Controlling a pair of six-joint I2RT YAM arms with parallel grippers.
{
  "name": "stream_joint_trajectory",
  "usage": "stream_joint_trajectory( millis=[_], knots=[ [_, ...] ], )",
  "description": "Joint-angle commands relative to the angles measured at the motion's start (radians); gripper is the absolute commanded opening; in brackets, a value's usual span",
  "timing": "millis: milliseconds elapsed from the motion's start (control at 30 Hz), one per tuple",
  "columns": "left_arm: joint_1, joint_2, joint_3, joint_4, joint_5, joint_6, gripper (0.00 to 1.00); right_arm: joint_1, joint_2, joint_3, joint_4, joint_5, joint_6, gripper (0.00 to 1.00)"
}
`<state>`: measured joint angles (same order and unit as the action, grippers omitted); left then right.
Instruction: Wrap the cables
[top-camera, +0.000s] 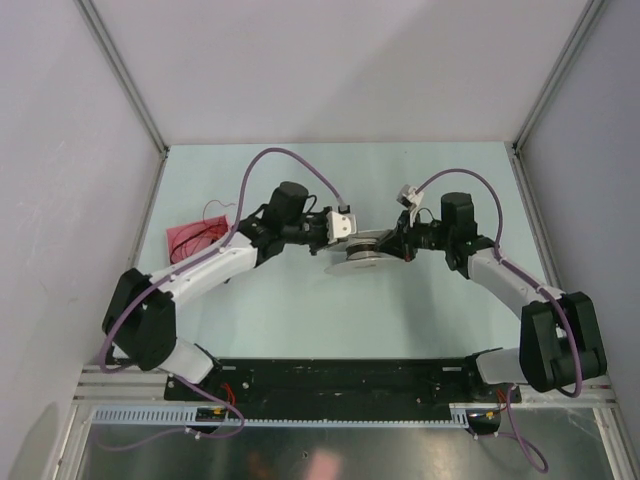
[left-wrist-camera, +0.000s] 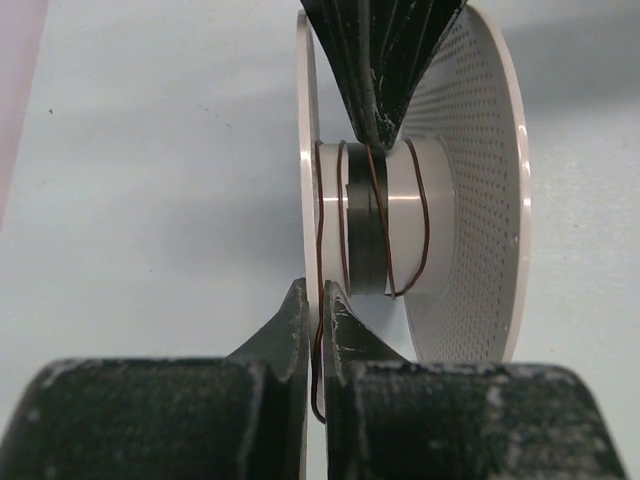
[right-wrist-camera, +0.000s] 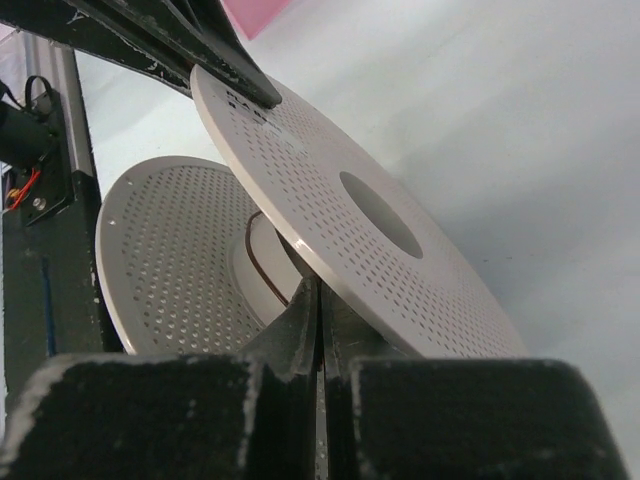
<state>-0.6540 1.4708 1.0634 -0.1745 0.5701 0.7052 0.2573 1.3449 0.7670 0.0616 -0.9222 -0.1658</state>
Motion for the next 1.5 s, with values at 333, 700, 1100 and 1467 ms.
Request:
stream_joint_trajectory(
  millis=[333, 700, 1100, 1467],
  knots=[
    [0.01, 0.09, 0.096, -0.138, -0.091, 0.033, 0.0, -0.051, 0.03, 0.021, 0.054, 0.182, -0.093, 0.0],
    [0.028, 0.06, 0.13, 0.245, -0.279, 0.301, 0.0, 0.003, 0.094, 0.044, 0.6, 0.404, -0.383, 0.0],
    [0.104, 0.499, 0.195, 0.962, -0.362, 0.574, 0.0, 0.04, 0.799, 0.303, 1.452, 0.589, -0.817, 0.0],
    [0.166, 0.878, 0.429, 1.191, -0.278, 0.675, 0.0, -0.007, 1.201, 0.66, 1.457, 0.531, -0.989, 0.0]
  ],
)
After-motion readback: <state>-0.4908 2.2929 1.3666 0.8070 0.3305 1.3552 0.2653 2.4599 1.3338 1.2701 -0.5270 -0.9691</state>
